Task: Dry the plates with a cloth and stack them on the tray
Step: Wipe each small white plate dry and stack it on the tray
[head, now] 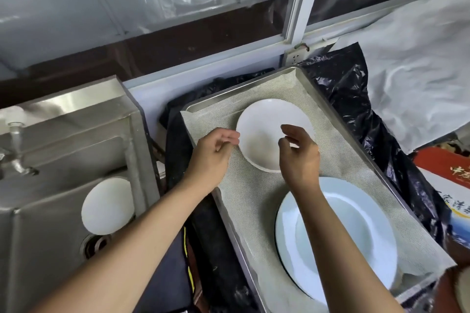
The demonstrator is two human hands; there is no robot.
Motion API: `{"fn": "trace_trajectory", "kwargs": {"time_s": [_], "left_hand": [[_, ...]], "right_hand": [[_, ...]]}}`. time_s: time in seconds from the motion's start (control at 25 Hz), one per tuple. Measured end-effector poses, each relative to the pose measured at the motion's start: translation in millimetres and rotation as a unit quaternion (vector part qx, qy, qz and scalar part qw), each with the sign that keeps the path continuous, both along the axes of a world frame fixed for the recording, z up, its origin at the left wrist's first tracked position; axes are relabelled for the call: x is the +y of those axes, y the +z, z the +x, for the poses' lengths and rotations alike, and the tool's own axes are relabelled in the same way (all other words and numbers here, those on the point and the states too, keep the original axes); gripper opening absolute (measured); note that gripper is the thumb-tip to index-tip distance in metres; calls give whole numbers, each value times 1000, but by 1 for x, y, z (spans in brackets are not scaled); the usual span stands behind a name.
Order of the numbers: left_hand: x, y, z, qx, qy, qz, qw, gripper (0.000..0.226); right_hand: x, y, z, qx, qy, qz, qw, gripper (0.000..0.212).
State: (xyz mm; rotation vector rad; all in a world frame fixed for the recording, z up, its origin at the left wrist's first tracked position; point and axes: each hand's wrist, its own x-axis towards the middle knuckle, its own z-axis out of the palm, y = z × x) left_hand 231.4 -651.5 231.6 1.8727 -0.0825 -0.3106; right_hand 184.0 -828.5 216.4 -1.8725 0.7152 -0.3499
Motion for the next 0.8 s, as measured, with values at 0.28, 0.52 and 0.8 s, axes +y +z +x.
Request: {"fn": "trace_trajectory", "kwargs": {"time_s": [0.28, 0.52, 0.8], "left_hand": [[70, 36, -45, -4, 55, -8, 998, 35], [151, 53, -75, -4, 127, -29, 992, 30], [258, 55, -103, -18, 160, -57, 985, 27]], "right_hand": [[76, 35, -21, -39, 74, 10, 996, 32], [159, 52, -29, -57, 139, 38, 988, 29], [261, 61, -46, -63, 174, 30, 982, 27]]}}
